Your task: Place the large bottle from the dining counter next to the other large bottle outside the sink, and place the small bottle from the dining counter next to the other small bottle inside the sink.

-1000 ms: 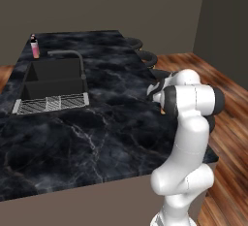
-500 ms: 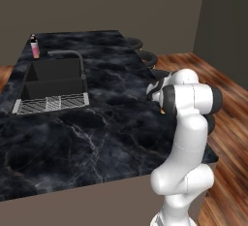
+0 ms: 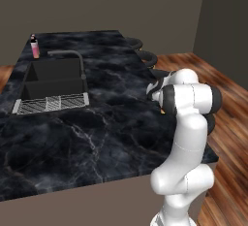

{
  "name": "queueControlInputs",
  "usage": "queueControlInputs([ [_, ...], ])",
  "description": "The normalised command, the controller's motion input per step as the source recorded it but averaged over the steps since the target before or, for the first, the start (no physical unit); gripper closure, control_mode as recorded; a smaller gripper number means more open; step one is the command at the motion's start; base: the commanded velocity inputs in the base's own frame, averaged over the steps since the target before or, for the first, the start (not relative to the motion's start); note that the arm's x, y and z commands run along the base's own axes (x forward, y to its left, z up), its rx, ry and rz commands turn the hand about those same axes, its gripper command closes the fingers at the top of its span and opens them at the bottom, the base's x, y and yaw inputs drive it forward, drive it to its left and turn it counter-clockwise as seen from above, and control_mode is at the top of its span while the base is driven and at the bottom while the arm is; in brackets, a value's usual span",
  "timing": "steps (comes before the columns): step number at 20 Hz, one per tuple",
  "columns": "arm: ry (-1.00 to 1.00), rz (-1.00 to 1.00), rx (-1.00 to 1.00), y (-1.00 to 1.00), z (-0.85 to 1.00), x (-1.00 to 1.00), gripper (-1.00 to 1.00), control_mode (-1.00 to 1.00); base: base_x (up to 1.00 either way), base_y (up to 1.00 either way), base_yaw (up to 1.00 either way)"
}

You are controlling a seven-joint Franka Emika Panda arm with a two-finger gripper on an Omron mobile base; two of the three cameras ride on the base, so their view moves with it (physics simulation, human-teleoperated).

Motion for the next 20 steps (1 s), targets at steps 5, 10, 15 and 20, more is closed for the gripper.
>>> queueControlInputs([
  [5, 0.0, 0.0, 0.0, 0.0, -0.01, 0.0, 1.0, -1.0, 0.0, 0.0, 0.0],
  [10, 0.0, 0.0, 0.0, 0.0, 0.0, -0.02, 1.0, -1.0, 0.0, 0.0, 0.0],
  [15, 0.0, 0.03, 0.0, 0.0, 0.24, -0.21, 1.0, -1.0, 0.0, 0.0, 0.0],
  [20, -0.01, 0.04, 0.0, 0.0, 0.45, -0.32, 1.0, -1.0, 0.0, 0.0, 0.0],
])
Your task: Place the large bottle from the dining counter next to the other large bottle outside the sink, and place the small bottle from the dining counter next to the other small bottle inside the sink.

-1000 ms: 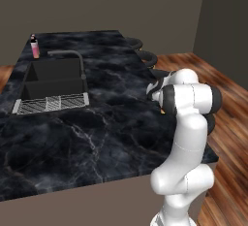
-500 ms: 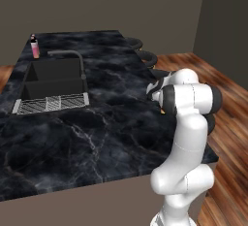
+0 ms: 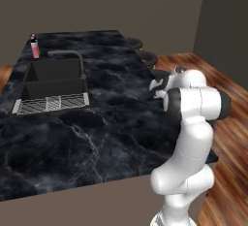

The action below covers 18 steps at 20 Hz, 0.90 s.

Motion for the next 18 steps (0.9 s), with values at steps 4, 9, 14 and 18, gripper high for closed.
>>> queueControlInputs([
  [4, 0.0, 0.02, 0.0, 0.0, 0.5, -0.37, 1.0, -1.0, 0.0, 0.0, 0.0],
  [9, 0.0, 0.01, 0.0, 0.0, 0.52, -0.42, 1.0, -1.0, 0.0, 0.0, 0.0],
  [14, 0.0, 0.0, 0.0, 0.0, 0.46, -0.51, 1.0, -1.0, 0.0, 0.0, 0.0],
  [18, -0.03, 0.0, 0.0, 0.02, 0.39, -0.56, 1.0, -1.0, 0.0, 0.0, 0.0],
])
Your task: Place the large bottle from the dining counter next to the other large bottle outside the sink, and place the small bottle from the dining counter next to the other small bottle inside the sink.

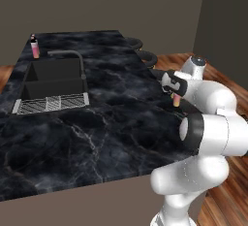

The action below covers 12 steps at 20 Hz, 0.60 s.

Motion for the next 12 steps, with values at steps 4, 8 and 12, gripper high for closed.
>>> queueControlInputs([
  [4, -0.07, 0.0, 0.0, 0.03, 0.34, -0.58, 1.0, -1.0, 0.0, 0.0, 0.0],
  [8, -0.14, 0.0, 0.0, 0.0, 0.31, -0.6, 1.0, -1.0, 0.0, 0.0, 0.0],
  [12, -0.13, 0.0, 0.02, 0.0, 0.31, -0.6, 1.0, -1.0, 0.0, 0.0, 0.0],
])
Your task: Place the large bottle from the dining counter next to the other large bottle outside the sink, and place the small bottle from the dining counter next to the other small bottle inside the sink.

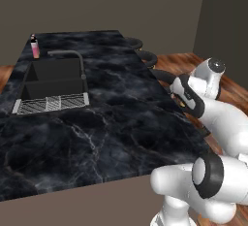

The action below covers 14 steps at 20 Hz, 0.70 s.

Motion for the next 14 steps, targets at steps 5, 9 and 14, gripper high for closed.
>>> queueControlInputs([
  [5, -0.09, 0.0, 0.05, 0.0, 0.27, -0.61, 1.0, -1.0, 0.0, 0.0, 0.0],
  [9, -0.03, 0.0, 0.07, 0.0, 0.27, -0.57, 1.0, -1.0, 0.0, 0.0, 0.0],
  [14, 0.02, 0.0, 0.03, 0.0, 0.3, -0.36, 1.0, -1.0, 0.0, 0.0, 0.0],
])
